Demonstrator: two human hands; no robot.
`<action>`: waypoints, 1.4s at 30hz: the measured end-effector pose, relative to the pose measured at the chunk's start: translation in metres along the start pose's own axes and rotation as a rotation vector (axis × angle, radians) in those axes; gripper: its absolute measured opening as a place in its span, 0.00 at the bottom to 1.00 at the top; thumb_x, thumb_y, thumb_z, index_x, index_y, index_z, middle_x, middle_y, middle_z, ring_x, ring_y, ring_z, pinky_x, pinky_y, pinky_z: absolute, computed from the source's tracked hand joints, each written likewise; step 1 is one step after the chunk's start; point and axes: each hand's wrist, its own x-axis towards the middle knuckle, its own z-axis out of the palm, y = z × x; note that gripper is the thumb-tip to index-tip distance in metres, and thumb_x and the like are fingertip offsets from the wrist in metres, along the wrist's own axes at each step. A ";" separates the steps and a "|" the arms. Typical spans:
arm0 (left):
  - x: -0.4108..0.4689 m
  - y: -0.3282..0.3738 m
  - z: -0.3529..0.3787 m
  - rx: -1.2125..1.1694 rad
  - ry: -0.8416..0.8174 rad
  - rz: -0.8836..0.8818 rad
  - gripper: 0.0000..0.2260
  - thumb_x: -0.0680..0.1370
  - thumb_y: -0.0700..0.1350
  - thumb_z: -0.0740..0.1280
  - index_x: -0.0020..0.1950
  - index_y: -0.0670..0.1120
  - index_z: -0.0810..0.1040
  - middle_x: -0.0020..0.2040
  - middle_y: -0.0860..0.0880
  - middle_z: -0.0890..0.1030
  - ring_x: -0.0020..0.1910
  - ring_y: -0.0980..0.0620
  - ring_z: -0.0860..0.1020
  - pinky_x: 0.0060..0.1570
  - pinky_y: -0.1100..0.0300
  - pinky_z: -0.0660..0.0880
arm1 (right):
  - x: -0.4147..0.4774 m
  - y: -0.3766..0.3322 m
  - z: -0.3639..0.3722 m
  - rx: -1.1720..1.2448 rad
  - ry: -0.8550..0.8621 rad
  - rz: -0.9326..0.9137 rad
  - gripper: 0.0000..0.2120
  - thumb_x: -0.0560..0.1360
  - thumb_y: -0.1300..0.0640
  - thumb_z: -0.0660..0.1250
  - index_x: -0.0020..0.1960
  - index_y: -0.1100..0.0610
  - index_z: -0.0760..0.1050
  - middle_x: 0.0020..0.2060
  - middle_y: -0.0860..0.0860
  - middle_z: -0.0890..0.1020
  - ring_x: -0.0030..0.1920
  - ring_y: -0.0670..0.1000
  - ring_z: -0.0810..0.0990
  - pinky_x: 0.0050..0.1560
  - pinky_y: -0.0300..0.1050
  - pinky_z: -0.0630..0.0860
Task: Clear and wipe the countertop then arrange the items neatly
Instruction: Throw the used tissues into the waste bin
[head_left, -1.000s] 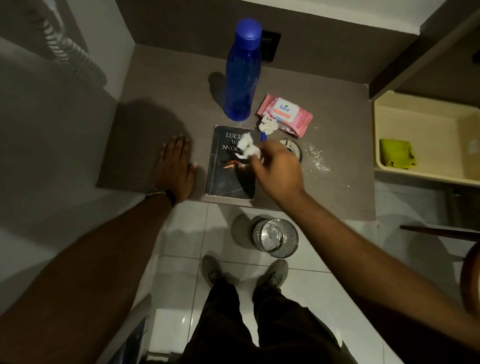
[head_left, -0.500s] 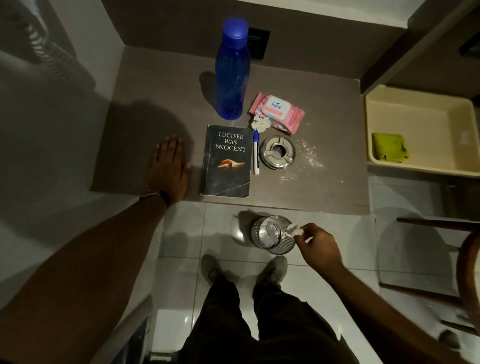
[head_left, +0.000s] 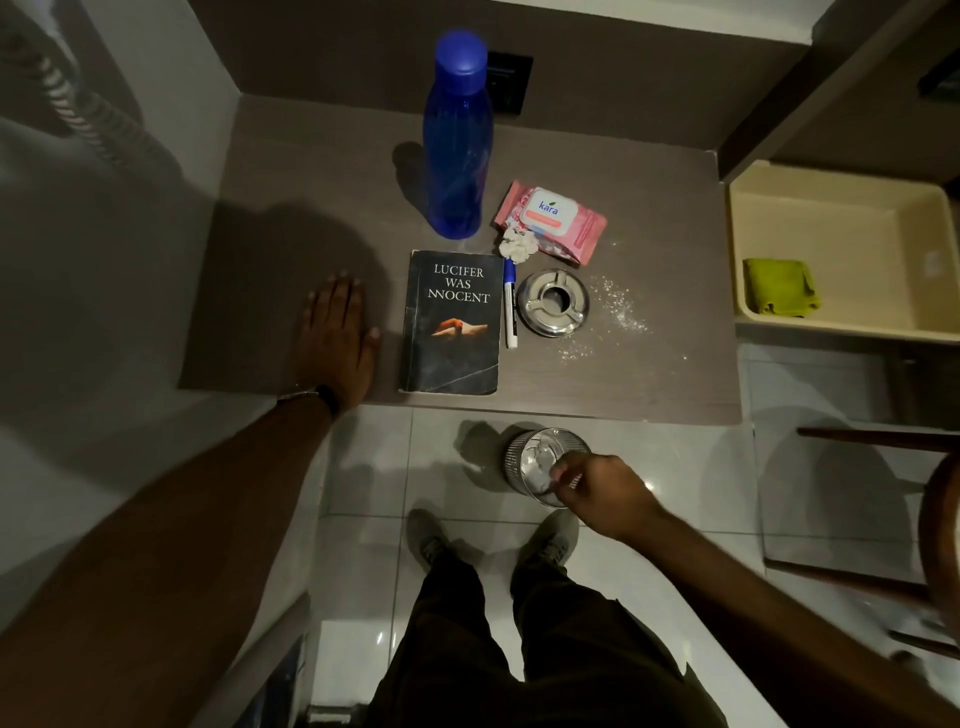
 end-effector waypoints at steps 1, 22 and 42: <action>0.000 0.000 0.000 0.000 -0.005 -0.003 0.30 0.87 0.55 0.54 0.86 0.43 0.54 0.86 0.42 0.55 0.85 0.42 0.55 0.84 0.44 0.49 | -0.001 -0.012 -0.010 0.000 0.035 -0.059 0.04 0.77 0.49 0.69 0.50 0.42 0.82 0.41 0.40 0.84 0.41 0.42 0.84 0.46 0.40 0.78; 0.001 -0.003 0.004 -0.012 0.030 0.004 0.31 0.85 0.57 0.50 0.85 0.43 0.55 0.85 0.42 0.57 0.85 0.42 0.57 0.84 0.43 0.52 | 0.206 -0.147 -0.164 -0.596 0.441 -0.237 0.13 0.82 0.51 0.67 0.66 0.48 0.79 0.51 0.54 0.84 0.42 0.52 0.76 0.41 0.47 0.73; 0.002 -0.003 0.002 0.003 -0.005 -0.001 0.31 0.86 0.57 0.50 0.86 0.43 0.55 0.86 0.42 0.56 0.85 0.42 0.56 0.84 0.43 0.50 | -0.022 -0.035 -0.106 0.209 0.799 -0.268 0.10 0.80 0.50 0.73 0.60 0.42 0.81 0.45 0.38 0.84 0.41 0.43 0.83 0.37 0.38 0.78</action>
